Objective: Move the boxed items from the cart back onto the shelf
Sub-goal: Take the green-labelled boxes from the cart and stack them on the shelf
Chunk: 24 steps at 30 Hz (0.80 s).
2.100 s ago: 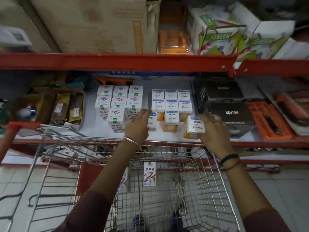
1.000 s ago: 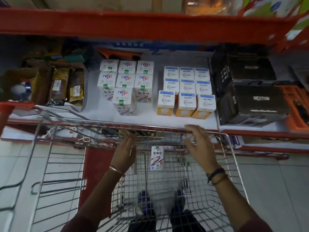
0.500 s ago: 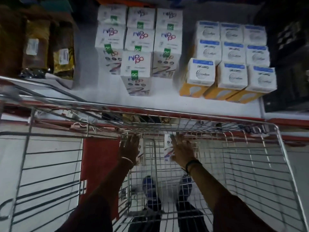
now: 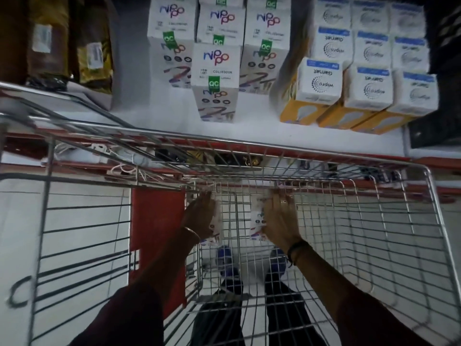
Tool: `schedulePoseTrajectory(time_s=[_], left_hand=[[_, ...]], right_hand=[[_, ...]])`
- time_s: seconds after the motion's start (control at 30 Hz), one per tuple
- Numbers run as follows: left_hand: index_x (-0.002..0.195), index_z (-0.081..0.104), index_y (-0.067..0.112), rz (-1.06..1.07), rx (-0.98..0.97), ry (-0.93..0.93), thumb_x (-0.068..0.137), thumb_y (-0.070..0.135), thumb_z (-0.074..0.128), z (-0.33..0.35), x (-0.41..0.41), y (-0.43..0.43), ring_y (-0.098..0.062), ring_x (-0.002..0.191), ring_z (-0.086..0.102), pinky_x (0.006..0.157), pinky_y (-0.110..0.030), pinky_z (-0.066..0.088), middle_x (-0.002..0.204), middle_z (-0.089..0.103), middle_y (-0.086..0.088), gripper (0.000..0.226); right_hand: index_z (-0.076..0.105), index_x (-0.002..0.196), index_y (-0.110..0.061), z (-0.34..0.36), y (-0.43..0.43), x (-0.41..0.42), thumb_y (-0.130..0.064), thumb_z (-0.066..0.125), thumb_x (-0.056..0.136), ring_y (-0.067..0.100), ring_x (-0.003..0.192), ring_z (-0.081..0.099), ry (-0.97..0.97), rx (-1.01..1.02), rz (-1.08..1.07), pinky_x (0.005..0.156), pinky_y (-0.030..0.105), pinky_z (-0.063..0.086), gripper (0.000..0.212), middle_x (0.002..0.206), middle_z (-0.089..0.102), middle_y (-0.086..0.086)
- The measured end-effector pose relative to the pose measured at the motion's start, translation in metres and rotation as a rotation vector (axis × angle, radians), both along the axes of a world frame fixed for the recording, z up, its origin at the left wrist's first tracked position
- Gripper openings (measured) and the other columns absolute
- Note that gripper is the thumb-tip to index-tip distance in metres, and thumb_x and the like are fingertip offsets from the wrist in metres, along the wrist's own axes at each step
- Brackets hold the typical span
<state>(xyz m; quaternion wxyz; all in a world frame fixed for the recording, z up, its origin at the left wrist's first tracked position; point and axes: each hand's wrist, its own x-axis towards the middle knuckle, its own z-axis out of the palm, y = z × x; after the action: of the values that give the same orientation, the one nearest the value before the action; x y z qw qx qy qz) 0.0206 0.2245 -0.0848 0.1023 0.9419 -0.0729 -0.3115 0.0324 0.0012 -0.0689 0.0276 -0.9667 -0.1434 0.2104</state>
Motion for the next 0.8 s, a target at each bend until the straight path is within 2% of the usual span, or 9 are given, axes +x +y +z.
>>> schedulePoseTrajectory(time_s=[0.07, 0.13, 0.2, 0.27, 0.33, 0.4, 0.57, 0.7, 0.8], left_hand=[[0.131, 0.033, -0.001, 0.017, -0.033, 0.037, 0.067, 0.025, 0.077, 0.009, -0.005, 0.0, -0.037, 0.123, 0.046, 0.103, -0.043, 0.042, 0.14, 0.04, -0.022, 0.082], [0.128, 0.033, 0.002, 0.014, -0.065, 0.027, 0.069, 0.023, 0.073, 0.019, -0.008, 0.0, -0.036, 0.112, 0.054, 0.095, -0.041, 0.047, 0.127, 0.051, -0.021, 0.074], [0.127, 0.026, 0.007, 0.024, -0.098, 0.034, 0.068, 0.017, 0.071, 0.033, -0.01, 0.001, -0.035, 0.104, 0.058, 0.086, -0.04, 0.05, 0.12, 0.056, -0.02, 0.075], [0.132, 0.026, 0.007, 0.066, -0.138, 0.027, 0.064, 0.015, 0.073, 0.051, -0.009, 0.001, -0.036, 0.1, 0.061, 0.08, -0.039, 0.053, 0.117, 0.06, -0.02, 0.082], [0.135, 0.027, 0.009, 0.102, -0.146, -0.014, 0.065, 0.017, 0.073, 0.078, -0.008, -0.001, -0.036, 0.103, 0.06, 0.084, -0.039, 0.052, 0.121, 0.059, -0.019, 0.084], [0.135, 0.032, 0.009, 0.115, -0.154, -0.049, 0.068, 0.021, 0.072, 0.112, -0.007, -0.001, -0.035, 0.116, 0.052, 0.095, -0.041, 0.046, 0.133, 0.05, -0.018, 0.079], [0.137, 0.033, 0.011, 0.129, -0.279, -0.115, 0.069, 0.014, 0.074, 0.199, 0.005, 0.007, -0.032, 0.127, 0.04, 0.104, -0.038, 0.038, 0.14, 0.042, -0.016, 0.08], [0.138, 0.033, 0.014, 0.107, -0.246, -0.251, 0.07, 0.018, 0.075, 0.276, 0.021, 0.019, -0.03, 0.129, 0.03, 0.108, -0.036, 0.026, 0.143, 0.039, -0.011, 0.08], [0.132, 0.041, 0.017, 0.142, -0.279, -0.367, 0.062, 0.026, 0.082, 0.317, 0.036, 0.039, -0.032, 0.117, 0.041, 0.1, -0.044, 0.039, 0.128, 0.05, -0.011, 0.081]], right_hand=[[0.055, 0.109, -0.001, 0.003, -0.002, -0.01, -0.031, 0.092, 0.043, 0.032, 0.107, 0.062, 0.062, 0.098, 0.006, 0.102, 0.054, 0.043, 0.081, 0.121, 0.059, 0.019], [0.054, 0.109, -0.006, 0.012, -0.004, -0.016, -0.021, 0.085, 0.057, 0.029, 0.107, 0.061, 0.074, 0.136, 0.035, 0.109, 0.046, 0.034, 0.062, 0.119, 0.06, 0.014], [0.053, 0.111, -0.01, 0.025, -0.005, -0.018, -0.016, 0.078, 0.066, 0.029, 0.106, 0.059, 0.103, 0.166, 0.014, 0.102, 0.038, 0.038, 0.052, 0.113, 0.063, 0.01], [0.047, 0.124, -0.01, 0.044, -0.005, -0.018, -0.021, 0.076, 0.071, 0.028, 0.11, 0.055, 0.131, 0.182, 0.003, 0.097, 0.035, 0.04, 0.061, 0.12, 0.06, 0.01], [0.035, 0.137, -0.012, 0.067, -0.004, -0.016, -0.027, 0.073, 0.074, 0.026, 0.117, 0.05, 0.14, 0.191, 0.0, 0.099, 0.035, 0.04, 0.075, 0.134, 0.052, 0.009], [0.032, 0.141, -0.013, 0.099, -0.003, -0.013, -0.032, 0.072, 0.075, 0.026, 0.119, 0.047, 0.117, 0.234, -0.018, 0.097, 0.036, 0.041, 0.079, 0.14, 0.045, 0.008], [0.038, 0.134, -0.017, 0.18, -0.007, -0.002, -0.028, 0.077, 0.069, 0.024, 0.113, 0.048, 0.002, 0.354, -0.051, 0.087, 0.034, 0.046, 0.077, 0.132, 0.043, 0.005], [0.042, 0.131, -0.017, 0.247, -0.009, 0.014, -0.031, 0.079, 0.065, 0.021, 0.112, 0.041, -0.12, 0.422, -0.051, 0.081, 0.028, 0.041, 0.076, 0.125, 0.039, 0.002], [0.043, 0.132, -0.017, 0.294, -0.008, 0.034, -0.037, 0.08, 0.064, 0.022, 0.116, 0.034, -0.219, 0.416, -0.011, 0.091, 0.034, 0.04, 0.08, 0.128, 0.04, 0.004]])
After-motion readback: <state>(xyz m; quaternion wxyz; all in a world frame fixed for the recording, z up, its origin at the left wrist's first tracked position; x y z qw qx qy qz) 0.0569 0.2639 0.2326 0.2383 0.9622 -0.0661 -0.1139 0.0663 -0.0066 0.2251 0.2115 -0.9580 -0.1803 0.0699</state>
